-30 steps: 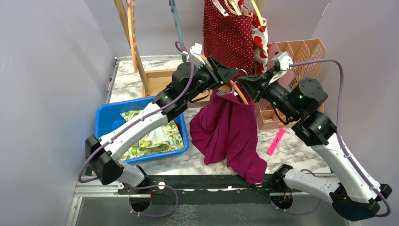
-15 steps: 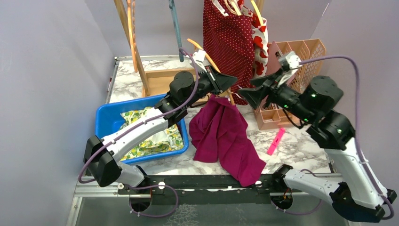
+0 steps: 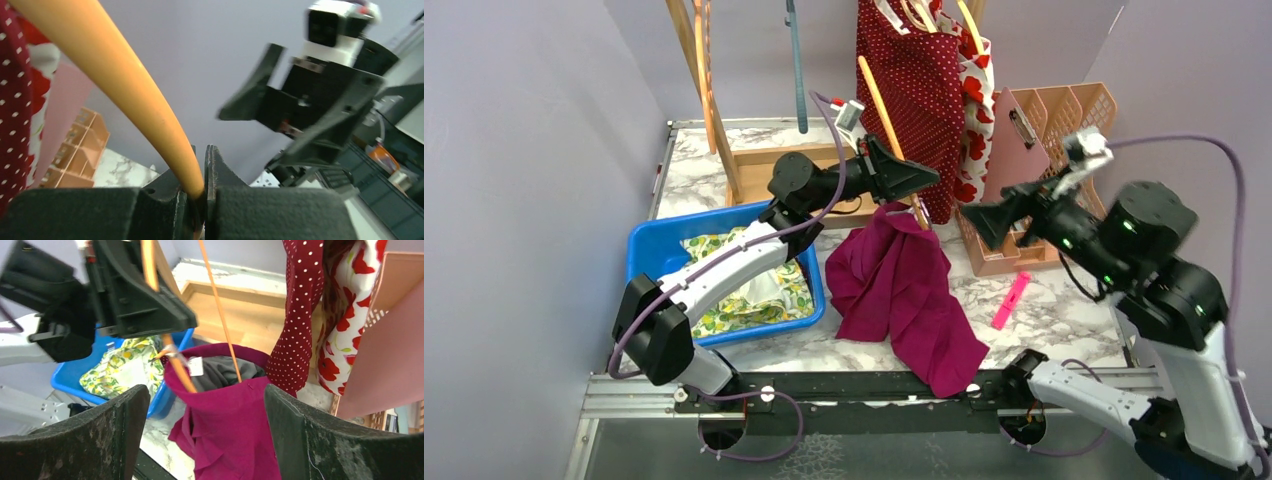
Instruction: Remove the skirt from the hanger
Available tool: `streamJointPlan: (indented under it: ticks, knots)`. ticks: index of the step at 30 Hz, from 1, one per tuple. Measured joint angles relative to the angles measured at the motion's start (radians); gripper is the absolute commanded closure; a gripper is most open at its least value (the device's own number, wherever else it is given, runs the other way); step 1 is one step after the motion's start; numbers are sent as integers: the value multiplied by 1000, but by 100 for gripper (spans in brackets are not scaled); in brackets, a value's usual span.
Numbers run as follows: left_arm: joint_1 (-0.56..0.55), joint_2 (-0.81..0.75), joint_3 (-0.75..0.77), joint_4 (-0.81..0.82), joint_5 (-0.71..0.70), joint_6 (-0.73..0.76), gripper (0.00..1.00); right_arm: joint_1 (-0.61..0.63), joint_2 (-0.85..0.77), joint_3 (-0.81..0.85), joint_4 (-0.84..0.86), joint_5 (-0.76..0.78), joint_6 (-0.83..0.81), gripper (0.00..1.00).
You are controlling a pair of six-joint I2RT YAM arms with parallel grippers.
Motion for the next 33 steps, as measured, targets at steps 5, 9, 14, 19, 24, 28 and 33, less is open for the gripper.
streamJointPlan:
  ticks: [5, 9, 14, 19, 24, 28, 33]
  knots:
    - [31, -11, -11, 142, 116, -74, 100, 0, 180, 80, -20, 13, 26, 6]
    - [31, -38, -38, 181, 133, -112, 100, 0, 284, 97, -23, -75, 14, 15]
    - [24, -39, -34, 200, 180, -151, 100, 0, 293, 68, -24, -171, -30, 20]
    - [25, -58, -49, 225, 209, -145, 100, 0, 301, 54, -23, -239, -50, 19]
    - [23, -85, -59, 266, 233, -132, 100, 0, 307, 50, -23, -242, -51, 13]
    - [19, -87, -72, 344, 261, -136, 100, -1, 303, 23, -4, -243, -62, 9]
    - [21, -91, -99, 399, 267, -129, 100, -19, 312, 22, 9, -282, -87, 5]
